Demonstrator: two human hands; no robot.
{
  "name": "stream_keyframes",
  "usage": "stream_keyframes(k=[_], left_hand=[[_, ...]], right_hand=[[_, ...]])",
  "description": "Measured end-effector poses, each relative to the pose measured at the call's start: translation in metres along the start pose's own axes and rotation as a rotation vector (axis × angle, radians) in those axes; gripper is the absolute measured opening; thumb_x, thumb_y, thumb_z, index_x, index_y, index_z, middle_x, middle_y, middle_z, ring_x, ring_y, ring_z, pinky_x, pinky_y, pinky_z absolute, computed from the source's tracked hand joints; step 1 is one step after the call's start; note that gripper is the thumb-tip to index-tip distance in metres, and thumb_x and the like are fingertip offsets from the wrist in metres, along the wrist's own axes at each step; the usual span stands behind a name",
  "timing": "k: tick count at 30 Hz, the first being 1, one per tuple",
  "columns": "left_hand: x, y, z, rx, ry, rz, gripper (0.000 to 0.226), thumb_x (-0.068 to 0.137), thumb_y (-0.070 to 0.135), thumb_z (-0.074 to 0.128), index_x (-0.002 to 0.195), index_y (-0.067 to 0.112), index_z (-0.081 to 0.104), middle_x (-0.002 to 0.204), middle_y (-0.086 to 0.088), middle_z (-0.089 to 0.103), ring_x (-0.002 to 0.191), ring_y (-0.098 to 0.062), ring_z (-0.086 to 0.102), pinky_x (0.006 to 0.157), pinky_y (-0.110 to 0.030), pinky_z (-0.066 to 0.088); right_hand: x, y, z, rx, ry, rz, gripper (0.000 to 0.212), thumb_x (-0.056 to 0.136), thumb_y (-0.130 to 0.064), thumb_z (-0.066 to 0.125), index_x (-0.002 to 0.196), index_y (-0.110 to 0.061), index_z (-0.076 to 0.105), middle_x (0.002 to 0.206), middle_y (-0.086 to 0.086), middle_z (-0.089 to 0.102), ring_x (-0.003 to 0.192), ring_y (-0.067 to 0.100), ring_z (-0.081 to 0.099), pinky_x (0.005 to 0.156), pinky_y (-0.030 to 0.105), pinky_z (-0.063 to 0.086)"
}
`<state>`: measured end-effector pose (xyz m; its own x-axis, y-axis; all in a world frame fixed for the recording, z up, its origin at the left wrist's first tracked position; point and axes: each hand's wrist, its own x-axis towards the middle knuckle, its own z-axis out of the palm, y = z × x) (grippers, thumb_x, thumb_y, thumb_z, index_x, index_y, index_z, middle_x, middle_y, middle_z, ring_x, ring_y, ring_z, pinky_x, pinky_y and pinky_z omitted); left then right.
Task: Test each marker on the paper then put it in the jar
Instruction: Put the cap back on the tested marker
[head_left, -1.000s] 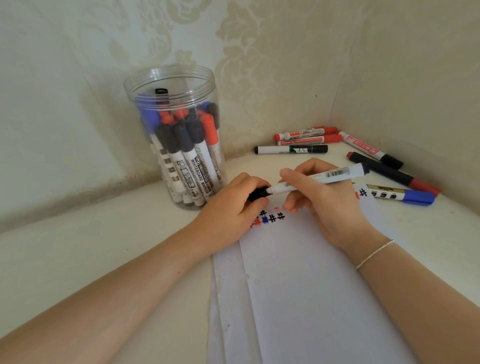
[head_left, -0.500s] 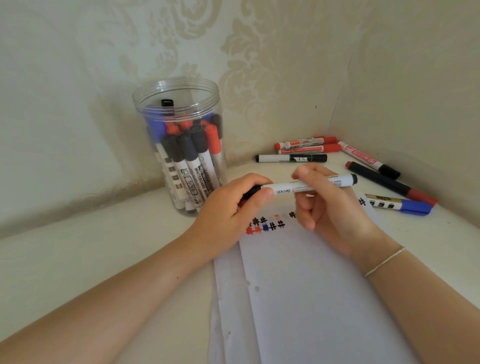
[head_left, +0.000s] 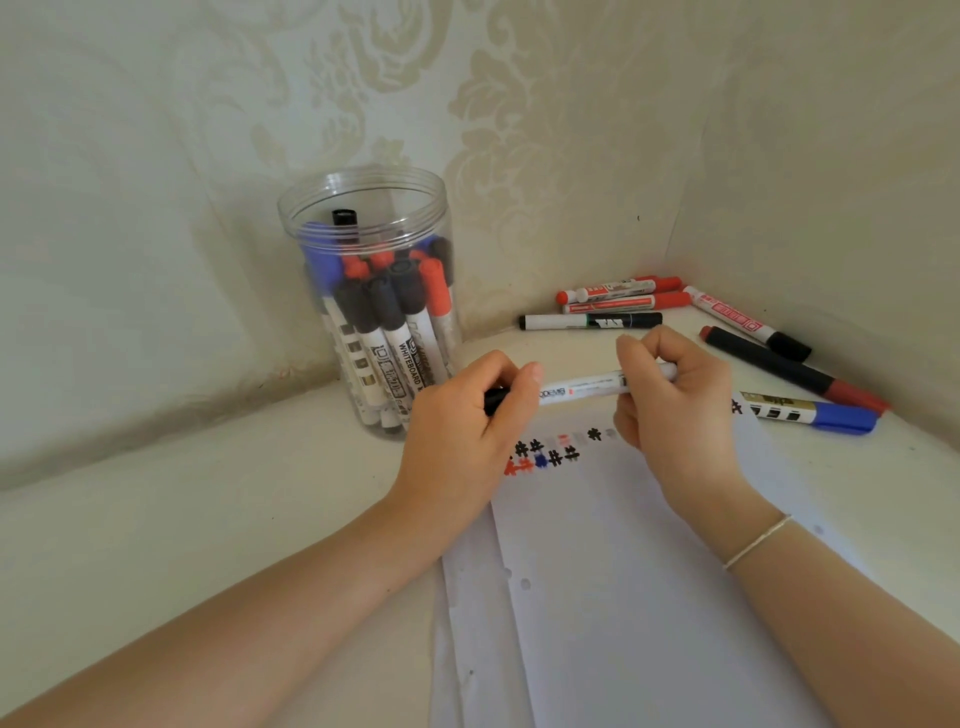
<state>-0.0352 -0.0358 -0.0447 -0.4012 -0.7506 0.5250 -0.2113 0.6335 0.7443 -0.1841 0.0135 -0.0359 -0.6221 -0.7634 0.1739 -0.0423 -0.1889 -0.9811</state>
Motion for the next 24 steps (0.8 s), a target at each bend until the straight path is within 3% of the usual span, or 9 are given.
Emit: stream_keyframes(k=[5, 8, 11, 14, 16, 19, 22, 24], left_hand=[[0.006, 0.003, -0.004, -0.009, 0.008, 0.032, 0.031, 0.095, 0.029, 0.051, 0.069, 0.012, 0.051, 0.054, 0.004, 0.042, 0.049, -0.008, 0.041, 0.049, -0.013, 0.03], [0.011, 0.02, -0.007, -0.07, 0.062, 0.07, 0.008, 0.094, 0.024, 0.058, 0.09, 0.021, 0.051, 0.064, 0.006, 0.053, 0.059, -0.006, 0.053, 0.05, -0.016, 0.037], [0.017, 0.049, -0.011, -0.23, 0.186, 0.218, 0.03, 0.091, 0.017, 0.061, 0.109, 0.03, 0.041, 0.084, 0.019, 0.057, 0.072, -0.006, 0.058, 0.057, -0.021, 0.046], [0.028, 0.076, -0.025, -0.243, 0.264, 0.348, 0.034, 0.094, 0.018, 0.056, 0.122, 0.03, 0.039, 0.095, 0.018, 0.056, 0.084, -0.015, 0.062, 0.061, -0.029, 0.051], [0.044, 0.088, -0.042, -0.213, 0.332, 0.375, 0.036, 0.097, 0.02, 0.053, 0.128, 0.028, 0.039, 0.097, 0.01, 0.059, 0.083, -0.016, 0.064, 0.065, -0.034, 0.053], [0.079, 0.095, -0.077, -0.086, 0.516, 0.429, 0.039, 0.099, 0.014, 0.048, 0.136, 0.016, 0.036, 0.091, -0.001, 0.065, 0.082, -0.013, 0.065, 0.076, -0.033, 0.054], [0.111, 0.091, -0.108, 0.029, 0.669, 0.389, 0.04, 0.099, 0.013, 0.042, 0.138, 0.014, 0.034, 0.089, 0.002, 0.061, 0.08, -0.006, 0.062, 0.077, -0.026, 0.053], [0.123, 0.083, -0.12, 0.161, 0.647, 0.311, 0.041, 0.099, 0.016, 0.039, 0.14, 0.021, 0.035, 0.092, 0.002, 0.06, 0.078, -0.007, 0.061, 0.075, -0.023, 0.051]], right_hand=[[-0.004, -0.009, 0.001, -0.01, 0.006, -0.002, 0.04, 0.092, -0.006, 0.05, 0.056, -0.013, 0.036, 0.037, -0.01, 0.028, 0.034, 0.007, 0.024, 0.04, 0.019, 0.024], [-0.004, -0.02, 0.004, 0.137, 0.04, 0.063, 0.044, 0.094, -0.006, 0.05, 0.054, -0.016, 0.032, 0.039, -0.009, 0.023, 0.035, 0.008, 0.019, 0.038, 0.019, 0.021], [-0.005, -0.035, 0.017, 0.432, -0.009, 0.16, 0.044, 0.096, -0.012, 0.048, 0.055, -0.017, 0.035, 0.046, -0.004, 0.016, 0.039, 0.012, 0.011, 0.038, 0.022, 0.014], [-0.005, -0.059, 0.037, 0.541, -0.102, 0.184, 0.037, 0.097, -0.021, 0.047, 0.062, -0.015, 0.037, 0.047, -0.001, 0.02, 0.039, 0.014, 0.014, 0.038, 0.025, 0.015], [-0.003, -0.078, 0.05, 0.416, -0.183, 0.168, 0.037, 0.097, -0.033, 0.047, 0.067, -0.012, 0.043, 0.046, 0.0, 0.029, 0.038, 0.014, 0.021, 0.037, 0.024, 0.019], [0.004, -0.106, 0.067, -0.007, -0.333, 0.024, 0.048, 0.097, -0.047, 0.041, 0.073, -0.007, 0.055, 0.047, 0.003, 0.044, 0.036, 0.017, 0.039, 0.037, 0.021, 0.032], [0.024, -0.12, 0.079, -0.309, -0.353, -0.179, 0.027, 0.096, -0.029, 0.047, 0.083, -0.008, 0.057, 0.057, 0.006, 0.057, 0.04, 0.02, 0.054, 0.046, 0.027, 0.042], [0.045, -0.115, 0.082, -0.53, -0.334, -0.234, 0.011, 0.09, -0.016, 0.044, 0.09, -0.014, 0.056, 0.076, 0.009, 0.063, 0.056, 0.025, 0.064, 0.056, 0.033, 0.049]])
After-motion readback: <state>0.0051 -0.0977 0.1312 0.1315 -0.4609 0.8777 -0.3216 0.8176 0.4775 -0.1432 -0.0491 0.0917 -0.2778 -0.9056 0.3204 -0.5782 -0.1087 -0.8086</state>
